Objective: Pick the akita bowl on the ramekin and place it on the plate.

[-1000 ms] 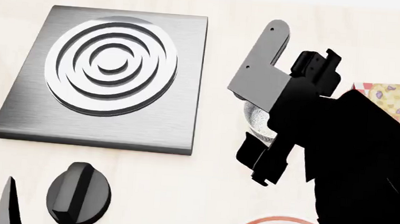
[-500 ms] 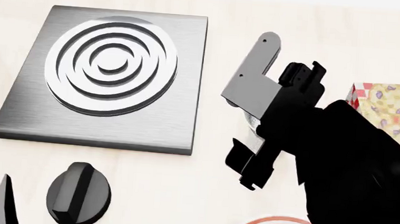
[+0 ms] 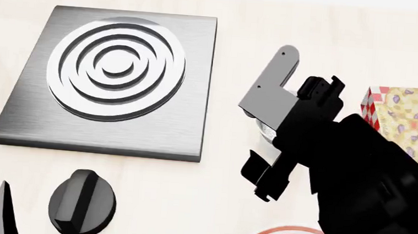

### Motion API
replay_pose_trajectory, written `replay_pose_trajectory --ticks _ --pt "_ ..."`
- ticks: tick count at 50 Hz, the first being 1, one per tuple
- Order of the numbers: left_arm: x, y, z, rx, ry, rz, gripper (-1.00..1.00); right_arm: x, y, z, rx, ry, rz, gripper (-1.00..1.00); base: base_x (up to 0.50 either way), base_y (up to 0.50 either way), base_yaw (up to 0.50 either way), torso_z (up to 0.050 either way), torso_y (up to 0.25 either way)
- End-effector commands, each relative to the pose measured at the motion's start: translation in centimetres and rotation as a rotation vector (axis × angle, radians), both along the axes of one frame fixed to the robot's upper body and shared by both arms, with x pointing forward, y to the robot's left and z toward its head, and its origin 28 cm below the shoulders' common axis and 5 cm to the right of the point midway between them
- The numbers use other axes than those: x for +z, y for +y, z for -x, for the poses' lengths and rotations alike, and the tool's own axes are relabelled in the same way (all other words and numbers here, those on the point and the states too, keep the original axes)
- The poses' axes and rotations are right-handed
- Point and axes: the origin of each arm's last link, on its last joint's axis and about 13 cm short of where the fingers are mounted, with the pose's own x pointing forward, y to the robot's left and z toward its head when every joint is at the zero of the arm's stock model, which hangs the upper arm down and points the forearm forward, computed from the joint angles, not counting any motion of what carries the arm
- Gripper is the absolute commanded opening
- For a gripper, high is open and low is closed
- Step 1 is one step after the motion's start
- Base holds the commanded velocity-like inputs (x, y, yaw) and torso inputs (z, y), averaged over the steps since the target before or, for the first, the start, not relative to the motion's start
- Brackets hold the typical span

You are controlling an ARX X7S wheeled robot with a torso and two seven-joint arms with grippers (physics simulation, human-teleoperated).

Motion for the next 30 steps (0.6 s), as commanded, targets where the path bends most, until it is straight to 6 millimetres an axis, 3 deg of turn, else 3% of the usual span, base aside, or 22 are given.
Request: replay_pose_trajectory --ticks 1,10,11,30 --pt "0.01 0.02 0.03 0.001 -0.005 0.0 1.0 -0.63 -0.11 -0.58 -0.013 0.005 0.003 1.0 0.0 0.0 0.0 0.0 0.0" --pt "0.03 0.04 0.07 0.005 -0.004 0.002 1.0 -0.76 -0.09 -0.49 -0.013 0.002 -0.002 1.0 0.0 0.0 0.0 0.0 0.0" --pt "0.03 0.04 0.07 0.005 -0.004 0.002 1.0 -0.78 -0.09 -0.45 -0.009 0.005 -0.007 -1.0 0.0 0.0 0.0 0.0 0.0" --pt "0.01 0.03 0.02 0.006 0.002 0.004 1.0 -1.16 0.0 -0.24 0.011 0.007 -0.013 -1.0 0.0 0.0 0.0 0.0 0.0"
